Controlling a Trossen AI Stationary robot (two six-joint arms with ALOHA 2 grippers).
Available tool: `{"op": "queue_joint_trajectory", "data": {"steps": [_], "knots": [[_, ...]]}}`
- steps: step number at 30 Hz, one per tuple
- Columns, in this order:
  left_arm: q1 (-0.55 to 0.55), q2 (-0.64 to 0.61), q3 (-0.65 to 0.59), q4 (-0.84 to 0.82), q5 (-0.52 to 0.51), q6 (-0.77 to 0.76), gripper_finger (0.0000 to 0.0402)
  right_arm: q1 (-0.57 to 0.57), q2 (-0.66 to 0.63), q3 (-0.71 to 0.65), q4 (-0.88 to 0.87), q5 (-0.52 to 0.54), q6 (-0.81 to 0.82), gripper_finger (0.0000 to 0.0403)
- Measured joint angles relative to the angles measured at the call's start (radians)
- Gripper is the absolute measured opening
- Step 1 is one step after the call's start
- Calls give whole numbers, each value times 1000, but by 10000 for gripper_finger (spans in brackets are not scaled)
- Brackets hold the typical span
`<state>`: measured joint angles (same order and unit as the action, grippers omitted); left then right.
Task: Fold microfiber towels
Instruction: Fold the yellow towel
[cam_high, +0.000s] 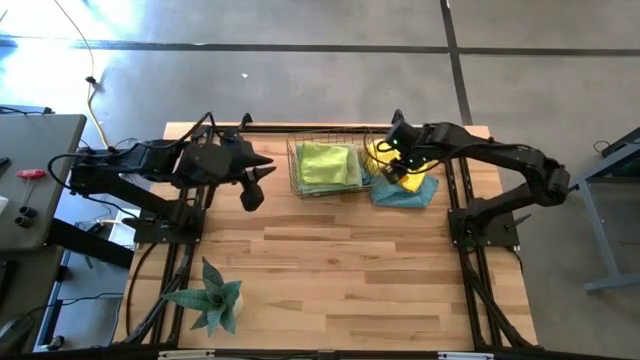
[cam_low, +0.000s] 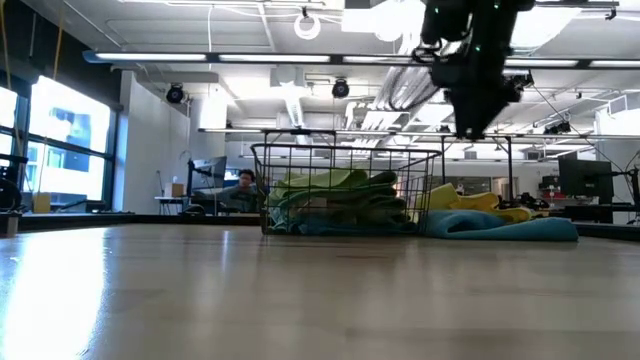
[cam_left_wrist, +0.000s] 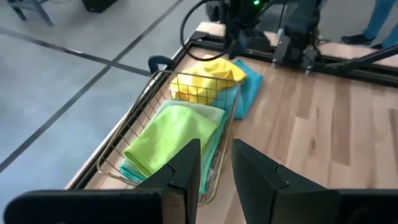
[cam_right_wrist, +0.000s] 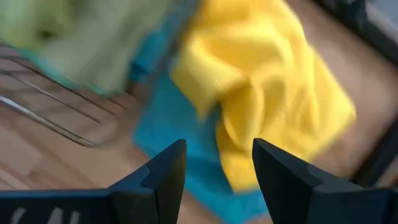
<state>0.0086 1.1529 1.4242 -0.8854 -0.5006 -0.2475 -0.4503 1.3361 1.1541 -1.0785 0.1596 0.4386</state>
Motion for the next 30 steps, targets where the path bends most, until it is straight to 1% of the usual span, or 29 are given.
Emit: {"op": "queue_joint_trajectory", "data": {"steps": [2, 4, 10, 15, 20, 24, 28, 30], "knots": [[22, 16, 0, 1, 22, 10, 81, -1, 0, -33, -18, -4, 68, 178], [43, 35, 0, 0, 46, 22, 80, -2, 1, -80, 1, -8, 81, 178], [96, 84, 0, 1, 107, 34, 81, -3, 1, -250, 180, -23, -16, 178], [126, 101, 0, 9, 146, 32, 81, -17, 2, -352, 293, 56, -61, 178], [146, 102, 0, 39, 157, 23, 80, -22, 2, -408, 390, 156, -99, 178], [149, 102, 0, 49, 158, 15, 80, -21, 2, -415, 403, 169, -102, 178], [149, 102, 0, 63, 158, 14, 81, -28, 3, -415, 410, 242, -110, 178], [149, 102, 0, 76, 158, 14, 80, -46, 6, -415, 421, 246, -129, 175]]}}
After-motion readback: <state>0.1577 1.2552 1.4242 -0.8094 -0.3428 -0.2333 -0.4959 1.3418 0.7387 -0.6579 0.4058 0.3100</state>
